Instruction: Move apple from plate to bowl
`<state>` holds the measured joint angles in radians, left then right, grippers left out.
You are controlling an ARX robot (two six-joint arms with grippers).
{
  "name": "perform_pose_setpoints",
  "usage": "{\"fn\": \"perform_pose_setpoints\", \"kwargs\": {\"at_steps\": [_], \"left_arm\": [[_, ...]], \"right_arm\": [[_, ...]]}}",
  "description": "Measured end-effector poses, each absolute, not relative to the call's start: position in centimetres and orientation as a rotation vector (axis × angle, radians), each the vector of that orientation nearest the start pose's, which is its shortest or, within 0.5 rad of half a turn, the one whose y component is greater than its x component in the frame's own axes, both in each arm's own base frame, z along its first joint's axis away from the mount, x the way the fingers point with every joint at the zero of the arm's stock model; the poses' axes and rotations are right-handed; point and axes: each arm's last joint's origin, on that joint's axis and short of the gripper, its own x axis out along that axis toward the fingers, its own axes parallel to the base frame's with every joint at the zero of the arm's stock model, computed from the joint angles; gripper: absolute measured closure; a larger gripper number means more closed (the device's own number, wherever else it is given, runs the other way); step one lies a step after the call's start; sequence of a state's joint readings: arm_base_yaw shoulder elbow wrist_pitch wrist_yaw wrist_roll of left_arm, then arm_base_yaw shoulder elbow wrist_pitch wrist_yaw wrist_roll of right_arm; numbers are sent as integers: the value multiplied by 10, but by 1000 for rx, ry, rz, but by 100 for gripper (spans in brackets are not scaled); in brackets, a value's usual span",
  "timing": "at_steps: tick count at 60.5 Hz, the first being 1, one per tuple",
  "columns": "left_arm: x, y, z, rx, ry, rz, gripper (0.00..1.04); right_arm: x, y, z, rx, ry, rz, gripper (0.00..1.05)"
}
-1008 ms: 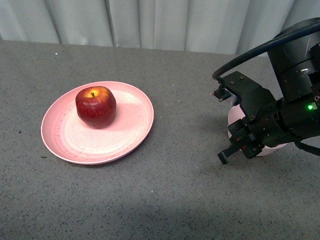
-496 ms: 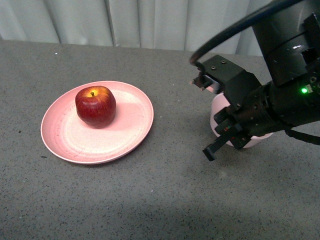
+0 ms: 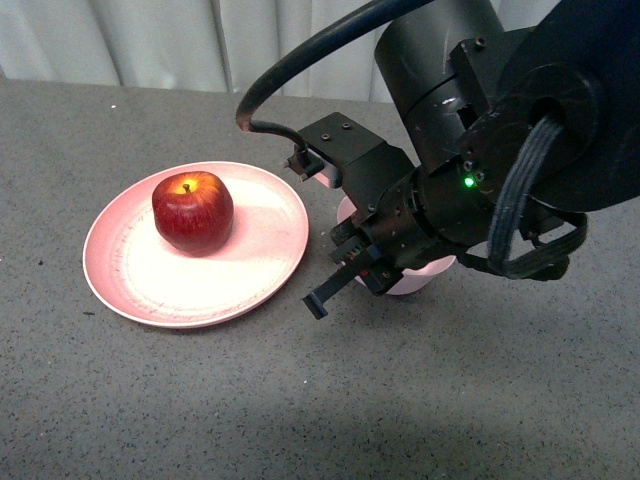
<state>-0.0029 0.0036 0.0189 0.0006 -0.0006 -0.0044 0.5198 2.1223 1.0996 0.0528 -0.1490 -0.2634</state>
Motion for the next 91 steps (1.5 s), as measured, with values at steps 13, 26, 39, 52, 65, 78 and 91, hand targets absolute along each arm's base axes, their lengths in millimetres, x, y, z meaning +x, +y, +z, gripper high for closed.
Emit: {"fn": "perform_pose_setpoints", "kwargs": {"at_steps": [13, 26, 39, 52, 65, 78, 91], "left_arm": [[97, 0, 170, -4, -16, -2, 7], [97, 0, 170, -4, -16, -2, 7], [97, 0, 170, -4, -16, -2, 7], [97, 0, 170, -4, -16, -2, 7], [97, 0, 170, -4, -16, -2, 7], [97, 0, 170, -4, -16, -2, 7], [97, 0, 170, -4, -16, 0, 7]], "right_arm": [[346, 215, 64, -387, 897, 750, 104], [347, 219, 61, -380, 910, 749, 104], [342, 209, 55, -308, 861, 721, 72], [328, 184, 81, -163, 693, 595, 40], [304, 140, 109, -63, 549, 392, 8], [278, 108, 121, -26, 415, 260, 13], [237, 64, 137, 3, 17, 4, 54]]}}
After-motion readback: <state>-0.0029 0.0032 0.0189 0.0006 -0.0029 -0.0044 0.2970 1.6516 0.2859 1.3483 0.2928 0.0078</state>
